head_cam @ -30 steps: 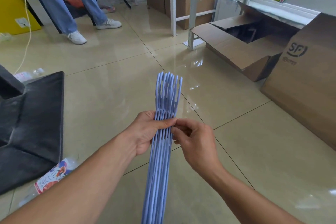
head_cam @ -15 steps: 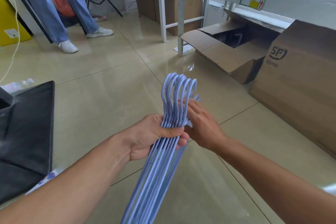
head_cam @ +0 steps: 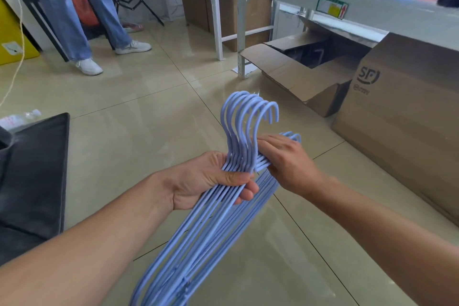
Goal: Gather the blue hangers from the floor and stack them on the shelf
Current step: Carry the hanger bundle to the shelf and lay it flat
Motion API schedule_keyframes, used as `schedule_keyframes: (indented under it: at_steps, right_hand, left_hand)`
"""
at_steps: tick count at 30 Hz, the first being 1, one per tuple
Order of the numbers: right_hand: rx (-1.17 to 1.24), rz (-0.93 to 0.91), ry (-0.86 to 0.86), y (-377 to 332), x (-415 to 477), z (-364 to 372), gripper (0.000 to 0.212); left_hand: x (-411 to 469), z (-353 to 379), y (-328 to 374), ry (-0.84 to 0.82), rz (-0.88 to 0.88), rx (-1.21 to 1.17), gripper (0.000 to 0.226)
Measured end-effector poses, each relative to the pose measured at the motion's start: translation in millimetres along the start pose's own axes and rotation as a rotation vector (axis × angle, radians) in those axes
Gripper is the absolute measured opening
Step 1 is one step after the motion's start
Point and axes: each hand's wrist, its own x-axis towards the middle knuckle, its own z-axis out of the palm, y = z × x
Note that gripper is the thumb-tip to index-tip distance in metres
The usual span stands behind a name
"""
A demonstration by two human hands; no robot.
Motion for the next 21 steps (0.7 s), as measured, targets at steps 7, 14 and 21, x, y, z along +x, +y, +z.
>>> schedule_keyframes:
  at_steps: [7, 14, 21]
  right_hand:
    - [-0.122, 0.048, -0.150, 10, -12, -22, 0.038]
    - [-0.179, 0.103, -0.198, 12, -14, -46, 0.030]
    - [-0.220, 0.229, -0.276, 8, -11, -55, 0.018]
  left_hand:
    - [3, 10, 18, -0.057, -0.032, 0.127, 0.019]
    - [-4, 38, 35, 0.182, 0.048, 0.814, 0.053]
    - [-14, 57, 6, 0.753, 0.164, 1.720, 0.052]
